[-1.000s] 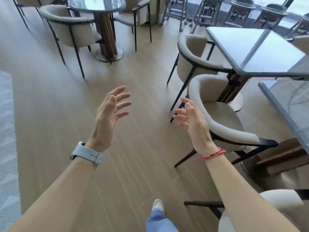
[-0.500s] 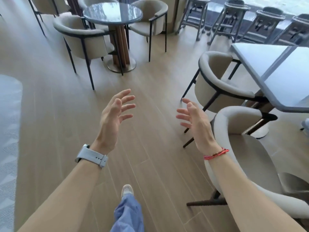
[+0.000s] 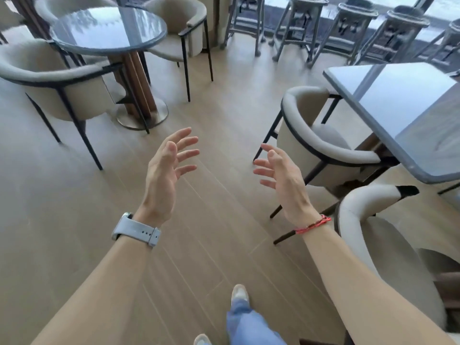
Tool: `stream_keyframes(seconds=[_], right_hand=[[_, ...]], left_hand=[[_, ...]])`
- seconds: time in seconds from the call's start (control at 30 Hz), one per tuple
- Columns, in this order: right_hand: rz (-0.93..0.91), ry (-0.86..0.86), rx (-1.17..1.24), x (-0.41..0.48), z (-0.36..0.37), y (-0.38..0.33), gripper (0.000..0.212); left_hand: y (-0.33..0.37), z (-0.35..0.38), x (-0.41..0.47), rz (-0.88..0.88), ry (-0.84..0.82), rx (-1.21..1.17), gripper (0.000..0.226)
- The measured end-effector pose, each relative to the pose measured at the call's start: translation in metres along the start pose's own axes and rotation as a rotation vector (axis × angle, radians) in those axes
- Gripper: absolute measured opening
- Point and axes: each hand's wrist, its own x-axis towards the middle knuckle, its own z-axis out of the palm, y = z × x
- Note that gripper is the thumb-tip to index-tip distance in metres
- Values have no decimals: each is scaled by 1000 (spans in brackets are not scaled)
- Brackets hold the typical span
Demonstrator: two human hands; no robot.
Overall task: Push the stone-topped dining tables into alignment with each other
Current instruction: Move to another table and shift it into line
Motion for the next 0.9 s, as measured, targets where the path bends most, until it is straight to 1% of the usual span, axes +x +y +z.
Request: stream_keyframes(seconds=[0.13,0.27,0.47,0.6,0.77,0.9], right_hand=[[0,39,7,83,2,2,48],[-1,39,41,180,-2,2,52],[24,31,85,334,-11,-26,47],[39,19,97,414,-6,-34,44],[48,27,85,509,9,-39,47],[39,71,53,591,23,-44,46]], left_hand=[[-22,4,86,-14,-27,-12,65],[-40,14,179,-18,-29,22,66],[-53,25,319,-44,18,48,67],[-65,25,395,-51,25,33,64],[-85,19,498,-64,-6,37,68],[-109,6,587,-64,-58,28,66]])
